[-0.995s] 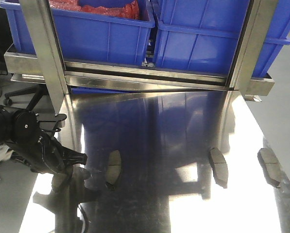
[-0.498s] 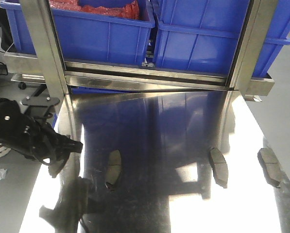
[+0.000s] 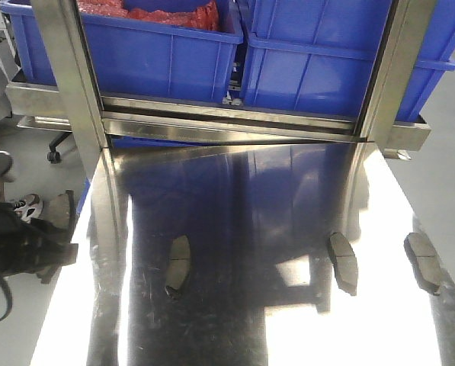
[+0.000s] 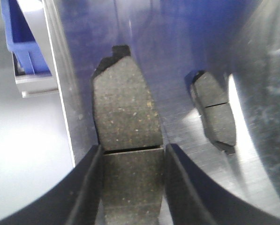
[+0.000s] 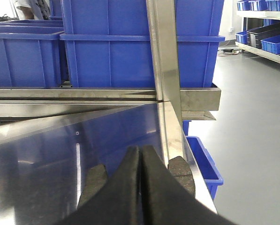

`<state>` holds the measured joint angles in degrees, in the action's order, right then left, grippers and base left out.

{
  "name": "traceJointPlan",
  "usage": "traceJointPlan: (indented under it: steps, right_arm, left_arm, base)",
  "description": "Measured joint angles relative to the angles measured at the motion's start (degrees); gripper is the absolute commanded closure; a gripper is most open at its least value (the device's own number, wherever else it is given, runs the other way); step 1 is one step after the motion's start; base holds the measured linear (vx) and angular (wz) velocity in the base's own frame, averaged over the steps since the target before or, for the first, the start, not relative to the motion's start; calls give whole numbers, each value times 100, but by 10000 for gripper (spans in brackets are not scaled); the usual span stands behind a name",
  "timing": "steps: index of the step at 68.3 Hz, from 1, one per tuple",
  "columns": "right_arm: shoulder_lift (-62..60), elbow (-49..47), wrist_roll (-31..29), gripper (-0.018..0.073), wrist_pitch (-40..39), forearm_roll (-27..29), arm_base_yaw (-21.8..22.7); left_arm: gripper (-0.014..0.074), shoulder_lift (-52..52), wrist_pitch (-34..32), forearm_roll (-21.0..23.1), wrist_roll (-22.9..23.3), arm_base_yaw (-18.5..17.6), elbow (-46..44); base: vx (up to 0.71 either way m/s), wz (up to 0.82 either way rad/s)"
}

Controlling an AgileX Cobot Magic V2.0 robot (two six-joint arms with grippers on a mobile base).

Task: Move and align brake pads A on conveyor
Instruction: 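Lift the brake pad off the table with the left gripper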

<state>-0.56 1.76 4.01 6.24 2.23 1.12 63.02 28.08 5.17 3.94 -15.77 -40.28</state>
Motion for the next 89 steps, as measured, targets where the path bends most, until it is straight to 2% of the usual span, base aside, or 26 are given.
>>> traceJointPlan:
  steps: [13,89]
  right_arm:
    - [0,0,0,568,0,0,0]
    - [0,0,-20,566,-15,-20,0]
  left_arm:
    - [545,-337,30,0,-2,0,31]
    - [545,-332,48,0,-16,0,30]
  base:
    - [0,0]
    - [0,0]
